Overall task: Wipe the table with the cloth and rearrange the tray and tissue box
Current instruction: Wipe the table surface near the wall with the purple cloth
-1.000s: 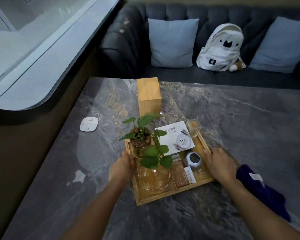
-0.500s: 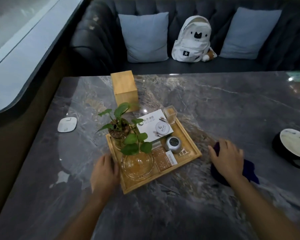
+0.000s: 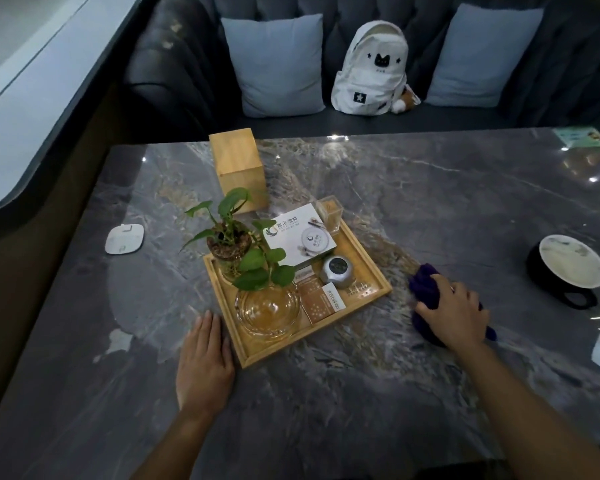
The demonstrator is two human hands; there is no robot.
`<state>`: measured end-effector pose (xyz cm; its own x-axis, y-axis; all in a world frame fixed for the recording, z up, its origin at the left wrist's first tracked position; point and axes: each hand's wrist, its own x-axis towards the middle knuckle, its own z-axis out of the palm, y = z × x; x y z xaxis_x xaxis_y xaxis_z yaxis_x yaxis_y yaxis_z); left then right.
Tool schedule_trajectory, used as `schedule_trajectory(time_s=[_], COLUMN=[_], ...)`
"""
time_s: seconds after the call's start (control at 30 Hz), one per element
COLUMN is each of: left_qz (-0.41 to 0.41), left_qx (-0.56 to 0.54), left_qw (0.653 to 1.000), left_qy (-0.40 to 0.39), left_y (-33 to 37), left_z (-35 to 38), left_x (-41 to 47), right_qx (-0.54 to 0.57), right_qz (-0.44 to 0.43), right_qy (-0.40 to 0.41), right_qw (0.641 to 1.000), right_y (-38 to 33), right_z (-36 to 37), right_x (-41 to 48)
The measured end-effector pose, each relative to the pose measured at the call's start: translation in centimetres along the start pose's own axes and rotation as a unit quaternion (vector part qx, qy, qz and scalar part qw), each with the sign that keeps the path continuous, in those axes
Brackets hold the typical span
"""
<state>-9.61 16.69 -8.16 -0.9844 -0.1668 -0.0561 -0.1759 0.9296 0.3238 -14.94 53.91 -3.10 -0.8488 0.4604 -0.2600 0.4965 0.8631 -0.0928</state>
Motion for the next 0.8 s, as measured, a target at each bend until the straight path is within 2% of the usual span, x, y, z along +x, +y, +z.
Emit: schedule_trajectory(time_s=[0.1,0.17,0.3,0.5,0.73,0.8], left_qz=[-0.003,-0.001,0.005,-0.056,-0.233,-0.285], left_qx=[0.001,-0.001,-0.021,-0.037,-0.039,-0.036], left_qw=[1.000,1.000,1.000,0.998,0.966,0.952], left_qy=[-0.006,-0.006,-0.008,0.021,0.109,0.105], left_y=[0.2,0.2,0.2,-2.0,-7.6,-9.4], left_z=[-0.3,-0.6,-1.5,-3.3,-5.3,-5.3], left_x=[-0.2,-0.2,-0.2,-0.8,-4.1,-5.3], right_qx=[0.048,0.141,0.351,0.497,0.556,0.553], right_qz=[0.017,0.033,0.059,-0.033,-0.163,-0.215], right_qy=[-0.009,-0.002,0.035,0.059,0.070,0.057], right_qw=[0.999,0.989,0.934,0.865,0.812,0.803], right_y=[-0.7,-1.3,-3.7,-10.7,-19.5,-21.7], right_z=[-0.6,-1.2,-3.0,-6.5,-9.8,-10.1], right_x=[0.6,1.1,0.9,-1.4,-6.5,-8.0])
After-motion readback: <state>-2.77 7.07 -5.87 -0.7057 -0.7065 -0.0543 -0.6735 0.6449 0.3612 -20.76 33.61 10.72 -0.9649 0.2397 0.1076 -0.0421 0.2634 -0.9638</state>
